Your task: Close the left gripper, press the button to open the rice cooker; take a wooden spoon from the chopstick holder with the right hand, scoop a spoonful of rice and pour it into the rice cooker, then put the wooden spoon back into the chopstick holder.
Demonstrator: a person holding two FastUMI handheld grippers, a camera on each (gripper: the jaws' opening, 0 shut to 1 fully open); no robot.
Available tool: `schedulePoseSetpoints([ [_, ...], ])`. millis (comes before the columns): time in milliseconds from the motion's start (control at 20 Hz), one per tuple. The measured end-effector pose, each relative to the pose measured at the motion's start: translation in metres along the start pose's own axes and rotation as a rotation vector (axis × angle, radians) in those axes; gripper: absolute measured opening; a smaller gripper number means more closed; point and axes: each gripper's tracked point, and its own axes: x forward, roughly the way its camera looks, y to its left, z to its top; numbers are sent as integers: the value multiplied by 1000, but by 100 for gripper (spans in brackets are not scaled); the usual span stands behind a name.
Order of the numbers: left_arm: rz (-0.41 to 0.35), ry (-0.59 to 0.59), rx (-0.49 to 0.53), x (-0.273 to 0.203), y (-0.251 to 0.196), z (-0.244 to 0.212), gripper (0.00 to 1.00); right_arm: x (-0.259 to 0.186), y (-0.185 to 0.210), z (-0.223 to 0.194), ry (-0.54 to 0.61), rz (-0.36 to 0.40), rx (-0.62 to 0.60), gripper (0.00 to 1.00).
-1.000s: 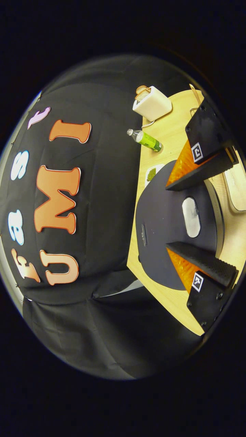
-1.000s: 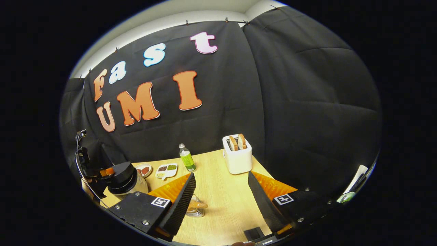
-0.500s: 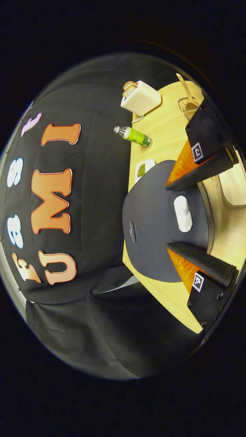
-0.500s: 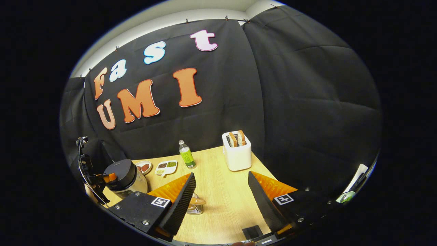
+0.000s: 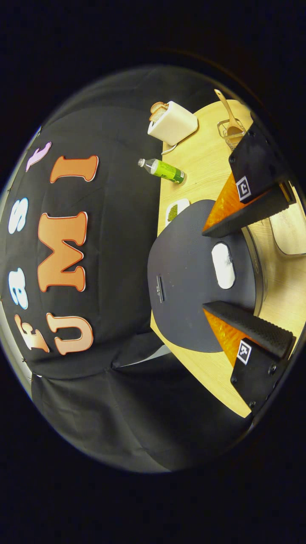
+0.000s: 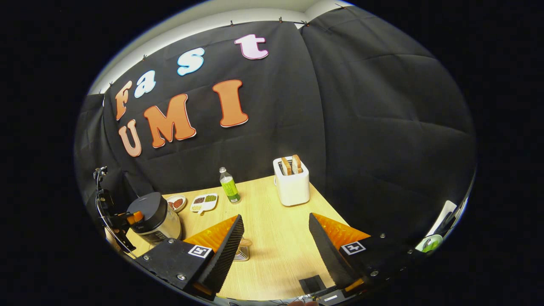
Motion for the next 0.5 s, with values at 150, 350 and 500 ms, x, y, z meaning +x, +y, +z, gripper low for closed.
schedulePoseSetpoints([
  [150, -13, 35, 5, -6, -2, 0, 99, -1, -3, 6, -12, -8, -2, 95],
  [350, -82, 2, -116, -31, -5, 30, 98, -1, -5, 23, -50, -21, -26, 95],
  [500, -102, -86, -129, -63, 12, 82, 100, 0, -6, 39, -80, -24, -45, 95],
])
